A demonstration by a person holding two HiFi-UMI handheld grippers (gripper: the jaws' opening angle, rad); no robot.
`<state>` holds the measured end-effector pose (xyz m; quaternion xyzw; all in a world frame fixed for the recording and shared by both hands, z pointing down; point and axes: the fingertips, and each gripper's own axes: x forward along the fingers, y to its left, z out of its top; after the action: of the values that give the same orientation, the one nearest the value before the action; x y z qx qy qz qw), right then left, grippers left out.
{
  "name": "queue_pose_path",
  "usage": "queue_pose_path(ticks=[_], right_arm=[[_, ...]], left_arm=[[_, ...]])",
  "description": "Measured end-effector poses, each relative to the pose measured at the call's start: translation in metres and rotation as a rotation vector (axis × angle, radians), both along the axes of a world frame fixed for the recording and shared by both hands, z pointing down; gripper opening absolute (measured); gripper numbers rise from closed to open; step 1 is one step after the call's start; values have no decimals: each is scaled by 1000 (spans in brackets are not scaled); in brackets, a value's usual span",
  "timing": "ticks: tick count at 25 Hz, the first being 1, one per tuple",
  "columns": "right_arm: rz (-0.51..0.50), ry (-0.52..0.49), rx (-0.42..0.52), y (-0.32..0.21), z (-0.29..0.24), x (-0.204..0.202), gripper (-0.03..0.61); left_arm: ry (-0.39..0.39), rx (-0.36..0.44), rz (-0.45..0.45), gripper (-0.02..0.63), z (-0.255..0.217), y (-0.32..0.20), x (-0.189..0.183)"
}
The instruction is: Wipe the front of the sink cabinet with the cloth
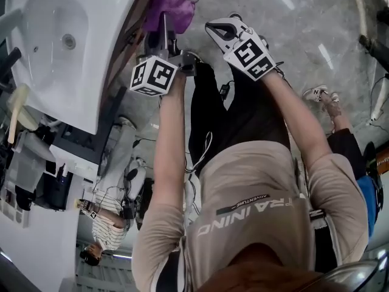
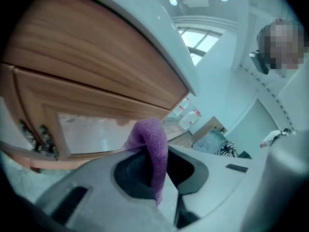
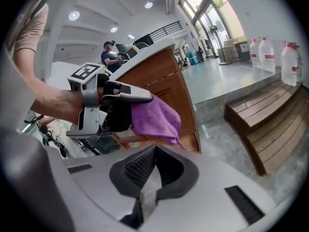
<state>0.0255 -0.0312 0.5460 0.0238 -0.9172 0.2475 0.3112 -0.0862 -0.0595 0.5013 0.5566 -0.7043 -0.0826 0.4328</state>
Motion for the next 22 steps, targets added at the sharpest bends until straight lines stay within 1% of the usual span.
queue_pose_path(ticks=[4, 8, 13, 18, 22], right_arm=[[-77, -9, 1, 61, 1, -28, 12], [-171, -6, 8, 128, 3, -71, 12], [-307, -26, 70, 211, -3, -132, 12], [-332, -44, 62, 271, -7, -186, 12], [-362, -40, 53, 312, -4, -207, 12]], left_arm=[[-5, -59, -74, 40, 10, 89, -28], [-20, -115, -139, 40, 15, 177, -65], [-25, -161, -256, 40, 17, 276, -124], [-3, -190, -339, 40, 30, 348, -170], [-1, -215, -379, 40, 42, 393, -200]])
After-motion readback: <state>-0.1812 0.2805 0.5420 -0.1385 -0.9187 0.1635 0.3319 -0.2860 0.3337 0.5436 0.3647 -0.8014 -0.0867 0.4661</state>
